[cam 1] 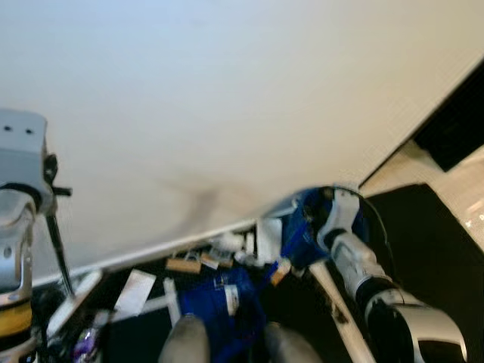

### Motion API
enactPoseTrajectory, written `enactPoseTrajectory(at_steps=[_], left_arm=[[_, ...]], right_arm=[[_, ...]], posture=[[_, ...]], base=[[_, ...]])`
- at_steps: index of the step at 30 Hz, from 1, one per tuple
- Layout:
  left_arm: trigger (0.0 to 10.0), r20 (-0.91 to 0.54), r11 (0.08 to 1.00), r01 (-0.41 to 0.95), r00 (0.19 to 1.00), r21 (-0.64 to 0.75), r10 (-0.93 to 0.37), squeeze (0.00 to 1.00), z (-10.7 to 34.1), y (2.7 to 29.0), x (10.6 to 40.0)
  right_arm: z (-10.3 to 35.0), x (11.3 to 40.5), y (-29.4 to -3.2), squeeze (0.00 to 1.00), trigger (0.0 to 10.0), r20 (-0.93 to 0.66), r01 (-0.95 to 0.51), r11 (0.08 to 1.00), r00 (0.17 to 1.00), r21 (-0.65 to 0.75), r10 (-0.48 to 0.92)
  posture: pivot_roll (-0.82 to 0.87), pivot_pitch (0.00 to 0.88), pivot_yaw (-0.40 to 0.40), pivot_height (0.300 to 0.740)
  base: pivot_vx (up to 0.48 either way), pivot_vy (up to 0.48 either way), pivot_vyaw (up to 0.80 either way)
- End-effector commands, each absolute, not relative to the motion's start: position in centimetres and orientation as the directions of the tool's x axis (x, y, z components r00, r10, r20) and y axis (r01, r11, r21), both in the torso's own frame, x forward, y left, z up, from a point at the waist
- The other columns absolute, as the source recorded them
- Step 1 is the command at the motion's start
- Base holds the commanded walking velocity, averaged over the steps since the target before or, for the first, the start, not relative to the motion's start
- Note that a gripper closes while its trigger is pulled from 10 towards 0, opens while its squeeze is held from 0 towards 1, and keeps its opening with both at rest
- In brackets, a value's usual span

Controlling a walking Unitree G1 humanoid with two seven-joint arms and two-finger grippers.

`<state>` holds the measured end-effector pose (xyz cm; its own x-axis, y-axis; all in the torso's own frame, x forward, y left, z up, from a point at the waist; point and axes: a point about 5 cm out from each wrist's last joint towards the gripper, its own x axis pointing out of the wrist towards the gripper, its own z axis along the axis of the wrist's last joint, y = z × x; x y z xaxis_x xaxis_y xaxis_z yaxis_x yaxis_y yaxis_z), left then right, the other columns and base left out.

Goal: Sweep floor

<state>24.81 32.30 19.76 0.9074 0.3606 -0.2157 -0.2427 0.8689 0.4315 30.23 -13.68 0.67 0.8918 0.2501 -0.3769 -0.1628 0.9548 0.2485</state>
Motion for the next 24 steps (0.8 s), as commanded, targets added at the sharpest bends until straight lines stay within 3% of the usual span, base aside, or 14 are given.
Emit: enactPoseTrajectory(at_steps=[1, 9, 24], left_arm=[[10.0, -0.186, 0.884, -0.215, 0.931, 0.415, 0.314, 0.00, 19.2, 30.8, 25.1], [10.0, -0.115, 0.895, -0.182, 0.962, 0.406, 0.248, 0.00, 19.4, 29.0, 25.7], [10.0, -0.097, 0.876, -0.169, 0.967, 0.452, 0.237, 0.00, 19.9, 29.3, 25.9]], right_arm=[[0.0, 29.6, -14.5, 0.00, 10.0, -0.406, -0.133, 0.959, 0.885, 0.251, 0.229], [-0.5, 29.0, -14.5, 0.00, 10.0, -0.411, -0.116, 0.954, 0.883, 0.278, 0.227], [-0.6, 29.0, -14.6, 0.00, 10.0, -0.416, -0.112, 0.953, 0.881, 0.280, 0.226]], posture=[[0.27, 0.012, -0.204, 0.740], [0.27, 0.011, -0.199, 0.740], [0.27, 0.005, -0.195, 0.740]], base=[[0.000, 0.000, 0.00], [0.000, 0.000, 0.00], [0.000, 0.000, -0.76]])
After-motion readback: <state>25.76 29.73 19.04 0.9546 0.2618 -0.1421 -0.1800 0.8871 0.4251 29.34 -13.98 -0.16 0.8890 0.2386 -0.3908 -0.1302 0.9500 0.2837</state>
